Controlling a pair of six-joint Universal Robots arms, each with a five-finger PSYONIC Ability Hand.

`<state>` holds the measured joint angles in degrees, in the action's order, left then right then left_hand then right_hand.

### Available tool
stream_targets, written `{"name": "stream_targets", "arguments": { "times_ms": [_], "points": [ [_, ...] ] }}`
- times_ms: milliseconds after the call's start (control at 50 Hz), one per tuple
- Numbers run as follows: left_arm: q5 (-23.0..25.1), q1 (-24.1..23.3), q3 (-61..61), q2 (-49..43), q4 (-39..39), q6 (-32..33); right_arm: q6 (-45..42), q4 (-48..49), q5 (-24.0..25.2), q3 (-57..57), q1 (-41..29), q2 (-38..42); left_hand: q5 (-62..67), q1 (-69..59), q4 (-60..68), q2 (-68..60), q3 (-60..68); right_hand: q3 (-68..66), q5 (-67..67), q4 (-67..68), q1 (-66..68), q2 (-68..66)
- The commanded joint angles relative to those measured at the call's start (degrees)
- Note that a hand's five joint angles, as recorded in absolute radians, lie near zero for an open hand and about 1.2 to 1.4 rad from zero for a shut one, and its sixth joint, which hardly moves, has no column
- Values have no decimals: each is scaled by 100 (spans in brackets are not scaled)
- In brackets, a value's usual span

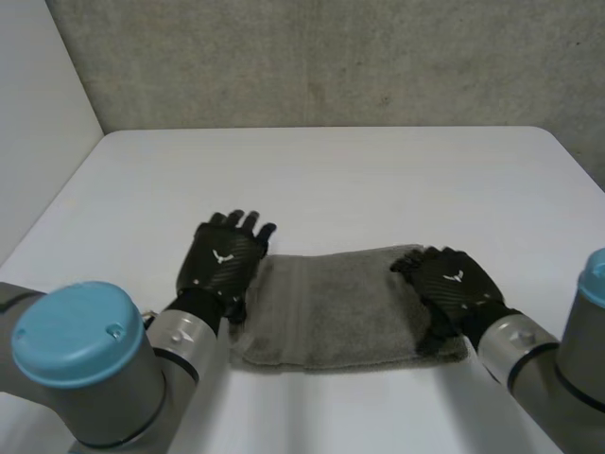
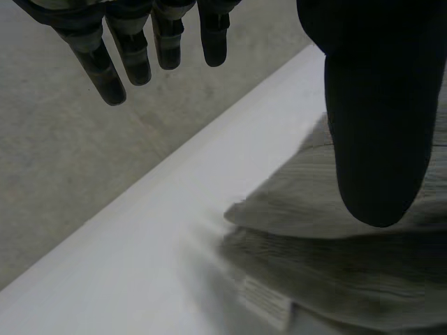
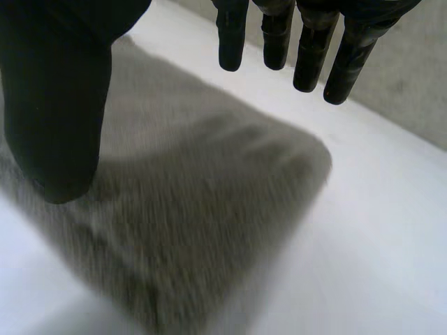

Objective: Fold the laundry

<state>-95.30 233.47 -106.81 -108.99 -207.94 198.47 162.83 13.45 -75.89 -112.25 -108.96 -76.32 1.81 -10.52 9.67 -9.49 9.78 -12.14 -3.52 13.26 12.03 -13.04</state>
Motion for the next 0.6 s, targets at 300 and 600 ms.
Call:
{"name": "stream_targets", "arguments": {
  "times_ms": [300,600],
  "points": [
    [-23,-56,-77,-17,8,-1,-1605,764,-57,-438,709,-216,-181,52,33,-51,22,-6786,-6648,6674,6797,-6696],
    [-312,189,-68,97,8,17,-2281,870,-119,1064,-2865,713,-181,52,33,-51,22,-6786,-6648,6674,6797,-6696]
  ]
}}
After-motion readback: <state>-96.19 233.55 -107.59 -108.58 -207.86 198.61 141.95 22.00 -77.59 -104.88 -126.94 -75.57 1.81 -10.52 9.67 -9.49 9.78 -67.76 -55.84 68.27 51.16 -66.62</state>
